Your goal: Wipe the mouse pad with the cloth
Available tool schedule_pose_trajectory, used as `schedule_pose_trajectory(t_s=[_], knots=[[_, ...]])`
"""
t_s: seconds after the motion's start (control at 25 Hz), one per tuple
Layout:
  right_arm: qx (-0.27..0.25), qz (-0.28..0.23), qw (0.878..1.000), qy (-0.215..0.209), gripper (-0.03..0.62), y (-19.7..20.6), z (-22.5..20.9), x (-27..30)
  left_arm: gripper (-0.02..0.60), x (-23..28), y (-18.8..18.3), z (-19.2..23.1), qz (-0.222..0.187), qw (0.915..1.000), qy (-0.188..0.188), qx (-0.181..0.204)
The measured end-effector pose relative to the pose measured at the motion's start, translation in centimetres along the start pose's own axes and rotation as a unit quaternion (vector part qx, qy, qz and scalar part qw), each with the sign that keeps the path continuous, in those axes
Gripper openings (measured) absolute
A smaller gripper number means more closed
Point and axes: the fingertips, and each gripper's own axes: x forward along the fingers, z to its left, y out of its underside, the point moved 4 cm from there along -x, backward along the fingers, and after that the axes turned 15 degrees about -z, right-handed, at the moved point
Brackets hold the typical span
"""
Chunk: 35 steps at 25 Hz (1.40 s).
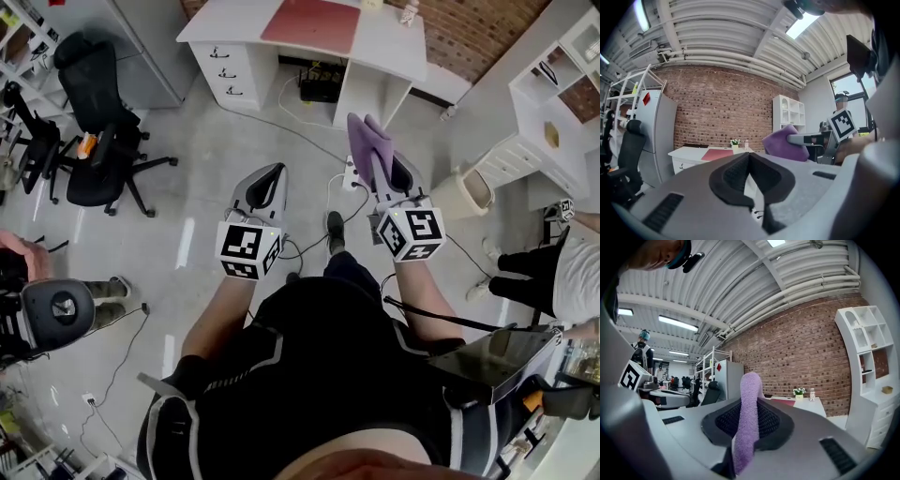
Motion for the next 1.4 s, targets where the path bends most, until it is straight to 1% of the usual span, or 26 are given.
schedule_pose_trajectory(t_s=[0.08,0.24,0.4,0.56,0.76,0.92,1.12,1.32,1.4], knots=[[0.007,-0.002,1.000,-0.005,0.058,0.3,-0.5,1.4,0.003,0.8,-0.1,0.7,-0.002,1.0000,-0.005,-0.004],[0.004,-0.006,1.000,-0.023,0.058,0.5,-2.1,5.0,0.003,3.9,-0.2,2.3,-0.004,0.9998,-0.018,-0.008],[0.012,-0.004,0.999,-0.034,0.058,1.1,-4.5,8.9,0.003,7.8,-0.3,3.9,-0.009,0.9995,-0.028,-0.009],[0.019,0.002,0.999,-0.045,0.058,1.5,-7.4,12.2,0.004,11.5,0.2,4.8,-0.001,0.9991,-0.037,-0.020],[0.024,0.007,0.998,-0.051,0.058,2.0,-10.5,15.5,0.004,15.5,0.2,6.0,0.002,0.9986,-0.046,-0.025],[0.035,0.011,0.998,-0.055,0.058,2.7,-13.0,17.1,0.004,18.8,0.7,6.0,0.003,0.9987,-0.034,-0.037],[0.034,0.013,0.998,-0.060,0.058,2.9,-16.8,18.6,0.004,23.0,1.6,5.4,0.016,0.9987,-0.035,-0.034],[0.051,0.015,0.995,-0.083,0.058,4.2,-20.1,19.9,0.004,26.7,3.2,4.0,0.025,0.9987,-0.004,-0.045],[0.053,0.016,0.995,-0.085,0.058,4.6,-21.4,20.4,0.004,27.8,3.9,4.0,0.037,0.9984,-0.014,-0.039]])
